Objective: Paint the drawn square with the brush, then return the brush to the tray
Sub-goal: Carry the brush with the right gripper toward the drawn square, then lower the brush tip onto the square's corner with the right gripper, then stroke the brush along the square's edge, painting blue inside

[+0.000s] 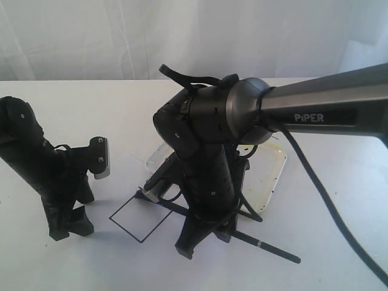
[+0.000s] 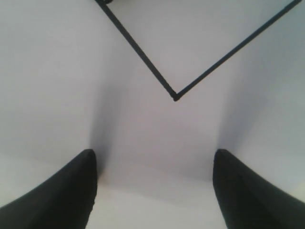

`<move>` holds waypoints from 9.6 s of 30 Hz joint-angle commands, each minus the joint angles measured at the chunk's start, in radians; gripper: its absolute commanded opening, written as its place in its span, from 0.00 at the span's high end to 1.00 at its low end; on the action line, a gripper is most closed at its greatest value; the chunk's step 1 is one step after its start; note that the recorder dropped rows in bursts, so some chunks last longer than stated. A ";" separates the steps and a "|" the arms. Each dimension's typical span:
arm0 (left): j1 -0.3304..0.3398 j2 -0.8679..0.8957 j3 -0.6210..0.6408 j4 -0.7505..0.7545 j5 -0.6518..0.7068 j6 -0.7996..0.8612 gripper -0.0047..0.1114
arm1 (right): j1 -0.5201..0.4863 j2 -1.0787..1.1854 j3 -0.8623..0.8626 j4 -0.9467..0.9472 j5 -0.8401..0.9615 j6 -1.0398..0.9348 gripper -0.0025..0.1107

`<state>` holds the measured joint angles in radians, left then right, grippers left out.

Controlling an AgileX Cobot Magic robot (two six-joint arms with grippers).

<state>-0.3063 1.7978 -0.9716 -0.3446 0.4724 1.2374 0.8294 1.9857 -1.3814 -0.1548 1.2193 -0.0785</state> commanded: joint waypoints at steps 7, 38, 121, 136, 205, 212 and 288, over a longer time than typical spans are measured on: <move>-0.006 0.012 0.007 0.016 0.032 -0.008 0.35 | 0.000 -0.004 -0.001 -0.004 0.002 0.014 0.98; -0.006 0.012 0.007 0.016 0.035 -0.008 0.35 | 0.000 -0.058 0.126 0.002 0.002 0.023 0.98; -0.006 0.012 0.007 0.016 0.033 -0.008 0.35 | 0.083 -0.046 0.016 0.069 0.002 -0.003 0.98; -0.006 0.012 0.007 0.016 0.031 -0.008 0.35 | 0.100 -0.018 0.016 0.064 0.002 0.005 0.98; -0.006 0.012 0.007 0.016 0.034 -0.011 0.35 | 0.101 0.029 0.034 0.048 0.002 0.014 0.98; -0.006 0.012 0.007 0.016 0.034 -0.011 0.35 | 0.101 0.016 0.034 0.048 0.002 0.022 0.98; -0.006 0.012 0.007 0.016 0.033 -0.011 0.35 | 0.101 -0.061 0.208 0.065 0.002 0.038 0.98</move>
<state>-0.3063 1.7978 -0.9716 -0.3446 0.4724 1.2374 0.9282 1.9272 -1.1935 -0.0876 1.2161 -0.0444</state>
